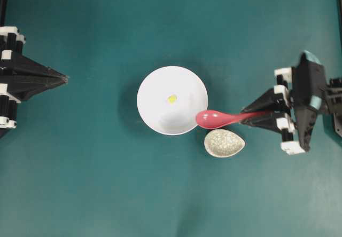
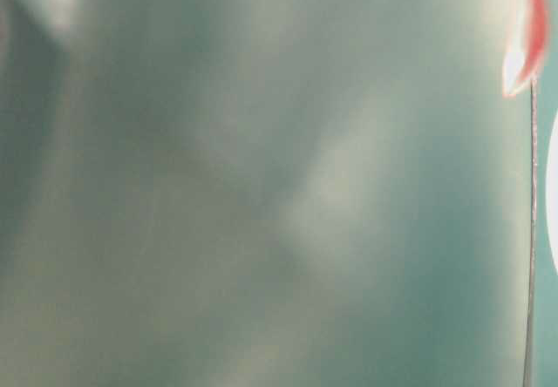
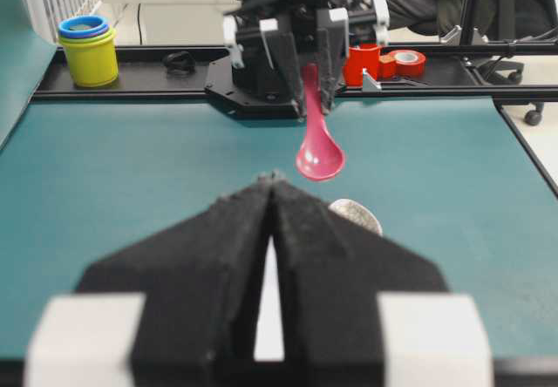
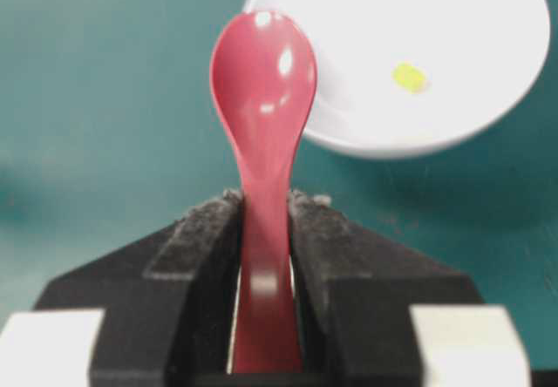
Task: Scoop the yellow hexagonal prism block from the bowl with a spoon using the right arm.
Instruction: 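Lift the red spoon and carry it into the white bowl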
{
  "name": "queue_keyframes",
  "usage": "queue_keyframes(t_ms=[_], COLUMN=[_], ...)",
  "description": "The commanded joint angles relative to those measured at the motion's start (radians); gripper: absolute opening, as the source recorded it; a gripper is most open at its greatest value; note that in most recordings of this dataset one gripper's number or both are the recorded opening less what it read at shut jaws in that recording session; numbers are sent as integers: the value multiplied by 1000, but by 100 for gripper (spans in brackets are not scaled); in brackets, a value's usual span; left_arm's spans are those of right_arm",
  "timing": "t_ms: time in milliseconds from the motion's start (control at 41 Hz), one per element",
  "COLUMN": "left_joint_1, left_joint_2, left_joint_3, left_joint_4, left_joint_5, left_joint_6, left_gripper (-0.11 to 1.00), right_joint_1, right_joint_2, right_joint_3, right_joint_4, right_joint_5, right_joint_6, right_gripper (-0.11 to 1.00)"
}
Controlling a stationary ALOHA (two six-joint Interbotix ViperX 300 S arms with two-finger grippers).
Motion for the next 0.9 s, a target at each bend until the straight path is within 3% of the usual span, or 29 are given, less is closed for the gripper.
queue_keyframes(t_ms=[0,146,317,634,877], left_joint_1=[2,2,2,2,2], left_joint_2=[9,9,9,9,9], left_joint_3=[-15,-15,-15,-15,-17], left_joint_4=[3,3,3,3,3], left_joint_5=[-5,-5,5,6,6], left_joint_6=[2,2,2,-2,-2], left_gripper=[0,0,0,0,0], right_joint_1=[-80,-184,-253,-307,-307], right_joint_2=[-9,31,110,313,393], right_joint_3=[-89,-173,-287,-508,-601], right_joint_4=[-3,-20,-49,-115,-186], right_joint_5=[147,302,445,729,810], right_joint_6=[-12,-12,-6,0,61], right_gripper=[22,22,22,22,22])
